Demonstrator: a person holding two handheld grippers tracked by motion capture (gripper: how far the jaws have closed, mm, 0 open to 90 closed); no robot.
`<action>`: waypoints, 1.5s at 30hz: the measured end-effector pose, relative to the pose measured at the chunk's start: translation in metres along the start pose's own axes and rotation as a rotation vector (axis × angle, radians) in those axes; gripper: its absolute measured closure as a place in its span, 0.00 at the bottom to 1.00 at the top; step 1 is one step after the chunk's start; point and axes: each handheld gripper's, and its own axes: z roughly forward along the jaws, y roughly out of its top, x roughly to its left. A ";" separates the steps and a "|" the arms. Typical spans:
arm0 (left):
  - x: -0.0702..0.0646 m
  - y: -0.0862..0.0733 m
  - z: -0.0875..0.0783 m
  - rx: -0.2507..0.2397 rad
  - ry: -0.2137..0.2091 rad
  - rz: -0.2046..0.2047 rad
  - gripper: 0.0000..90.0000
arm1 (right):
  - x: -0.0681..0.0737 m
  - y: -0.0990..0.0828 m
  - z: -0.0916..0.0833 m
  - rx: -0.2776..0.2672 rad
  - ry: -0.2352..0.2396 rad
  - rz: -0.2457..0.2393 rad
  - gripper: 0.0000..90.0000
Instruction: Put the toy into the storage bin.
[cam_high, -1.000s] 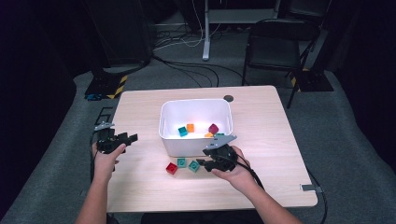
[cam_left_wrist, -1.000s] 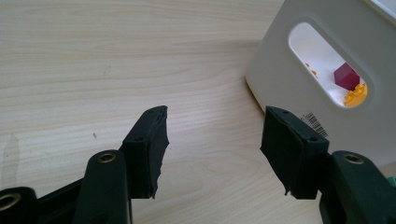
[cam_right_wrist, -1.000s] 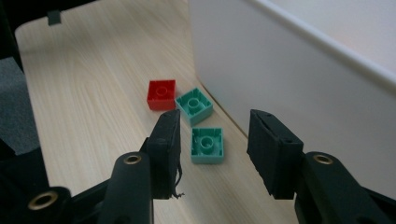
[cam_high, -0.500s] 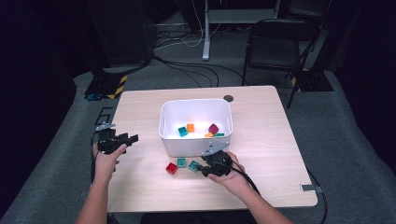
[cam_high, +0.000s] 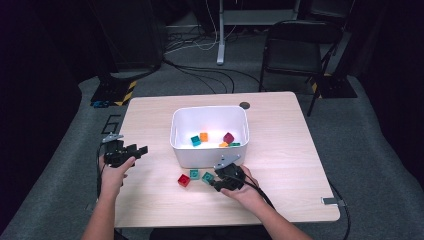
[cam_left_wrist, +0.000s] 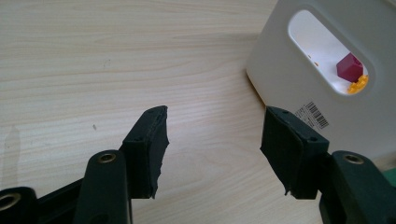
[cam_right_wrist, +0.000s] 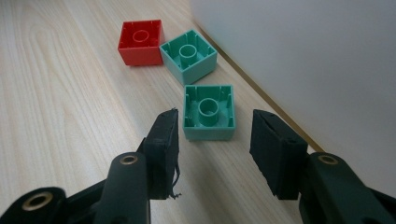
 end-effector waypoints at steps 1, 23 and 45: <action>0.000 -0.001 0.000 -0.002 0.002 0.001 0.45 | 0.000 0.000 0.002 0.000 0.002 -0.005 0.57; 0.002 -0.004 -0.003 -0.006 0.014 -0.010 0.45 | 0.006 0.003 0.021 0.036 0.001 -0.034 0.65; 0.001 -0.001 0.001 -0.003 0.007 -0.008 0.45 | 0.014 0.019 -0.035 -0.043 0.067 -0.015 0.65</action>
